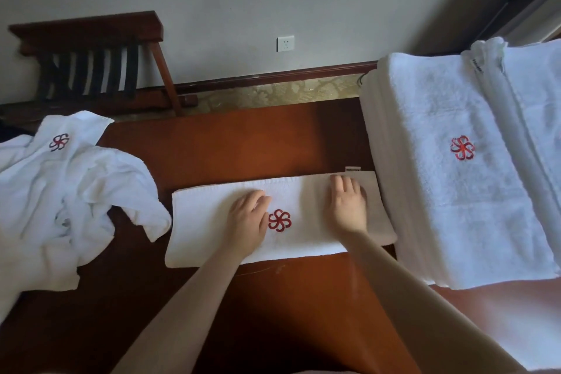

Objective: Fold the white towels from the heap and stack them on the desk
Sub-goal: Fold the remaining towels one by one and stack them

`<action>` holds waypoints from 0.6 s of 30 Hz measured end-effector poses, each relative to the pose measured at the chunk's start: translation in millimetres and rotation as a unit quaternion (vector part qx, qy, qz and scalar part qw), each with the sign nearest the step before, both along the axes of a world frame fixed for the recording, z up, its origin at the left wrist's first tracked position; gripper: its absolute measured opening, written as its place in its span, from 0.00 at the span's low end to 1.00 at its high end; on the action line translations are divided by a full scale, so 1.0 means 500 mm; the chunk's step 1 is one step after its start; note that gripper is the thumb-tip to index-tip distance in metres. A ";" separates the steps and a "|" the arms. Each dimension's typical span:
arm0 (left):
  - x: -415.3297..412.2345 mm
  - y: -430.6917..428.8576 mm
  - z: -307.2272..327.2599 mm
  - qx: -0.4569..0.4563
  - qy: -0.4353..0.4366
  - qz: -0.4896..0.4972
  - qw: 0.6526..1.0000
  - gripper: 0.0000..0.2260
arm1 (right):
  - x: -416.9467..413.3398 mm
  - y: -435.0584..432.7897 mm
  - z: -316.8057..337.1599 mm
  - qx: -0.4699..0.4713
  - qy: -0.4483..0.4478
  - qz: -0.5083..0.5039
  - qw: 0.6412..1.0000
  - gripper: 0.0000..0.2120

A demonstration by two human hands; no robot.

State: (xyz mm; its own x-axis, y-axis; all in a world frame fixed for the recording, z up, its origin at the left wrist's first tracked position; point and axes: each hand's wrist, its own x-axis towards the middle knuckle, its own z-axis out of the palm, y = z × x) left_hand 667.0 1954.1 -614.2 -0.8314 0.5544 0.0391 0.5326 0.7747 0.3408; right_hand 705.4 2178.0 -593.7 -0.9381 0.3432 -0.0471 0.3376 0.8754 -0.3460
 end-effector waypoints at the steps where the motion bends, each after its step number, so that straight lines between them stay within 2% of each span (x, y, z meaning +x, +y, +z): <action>1: 0.008 -0.006 -0.006 -0.008 0.003 -0.001 1.000 0.15 | 0.014 -0.018 -0.002 0.001 0.029 0.032 0.999 0.20; 4: 0.018 -0.019 -0.012 -0.066 0.015 -0.014 0.998 0.20 | 0.047 -0.076 -0.020 -0.030 0.059 0.187 0.980 0.20; 7: 0.023 -0.025 -0.015 -0.117 0.002 -0.002 0.993 0.23 | 0.060 -0.073 -0.045 -0.015 -0.026 0.261 0.965 0.25; 9: 0.023 -0.028 -0.023 -0.130 -0.003 -0.001 0.991 0.24 | 0.056 -0.029 -0.059 0.016 -0.069 0.224 0.972 0.27; 12: 0.024 -0.033 -0.036 -0.152 -0.006 -0.009 0.988 0.25 | 0.063 0.056 -0.060 0.059 -0.072 0.129 0.987 0.28; 18: 0.024 -0.029 -0.035 -0.159 -0.008 -0.008 0.987 0.25 | 0.066 0.103 -0.048 0.080 -0.117 0.108 0.984 0.30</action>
